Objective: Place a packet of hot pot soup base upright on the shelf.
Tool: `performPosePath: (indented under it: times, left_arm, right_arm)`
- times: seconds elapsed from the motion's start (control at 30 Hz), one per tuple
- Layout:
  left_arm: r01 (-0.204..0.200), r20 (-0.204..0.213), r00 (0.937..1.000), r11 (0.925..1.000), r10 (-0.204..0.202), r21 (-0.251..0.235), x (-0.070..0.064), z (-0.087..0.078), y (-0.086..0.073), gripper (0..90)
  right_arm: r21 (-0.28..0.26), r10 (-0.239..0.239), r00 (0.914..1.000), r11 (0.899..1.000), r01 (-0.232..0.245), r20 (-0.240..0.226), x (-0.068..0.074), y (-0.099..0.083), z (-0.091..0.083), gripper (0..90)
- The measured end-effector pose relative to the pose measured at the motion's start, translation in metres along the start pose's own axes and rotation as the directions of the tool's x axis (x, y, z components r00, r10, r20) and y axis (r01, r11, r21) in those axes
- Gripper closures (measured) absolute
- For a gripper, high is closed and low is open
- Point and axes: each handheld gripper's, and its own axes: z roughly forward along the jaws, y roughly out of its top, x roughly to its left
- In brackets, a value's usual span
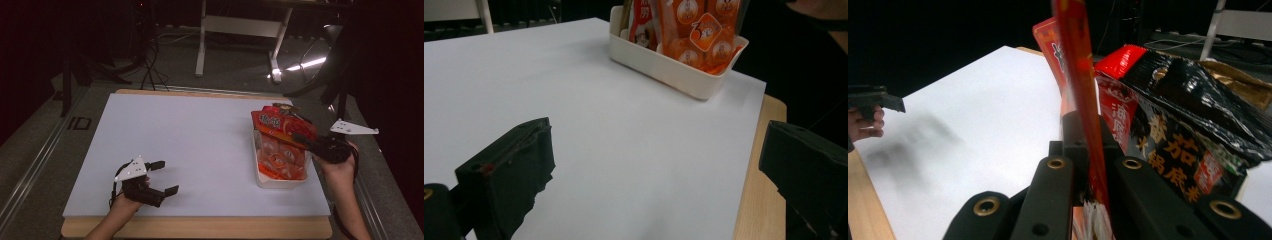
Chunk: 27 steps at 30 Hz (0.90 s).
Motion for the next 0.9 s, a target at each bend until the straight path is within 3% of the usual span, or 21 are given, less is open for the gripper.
performPosePath:
  times: [0.67,0.9]
  left_arm:
    - [0.010,0.004,0.9999,1.0000,-0.010,0.000,0.001,0.001,-0.001,1.8]
    - [0.015,0.007,0.9999,0.9999,-0.015,0.003,0.002,0.001,-0.002,1.8]
  right_arm:
    - [-0.011,0.024,0.9996,1.000,-0.024,0.015,-0.005,-0.025,-0.007,89.8]
    - [-0.019,0.044,0.9989,0.999,-0.044,0.017,-0.015,-0.034,-0.013,89.6]
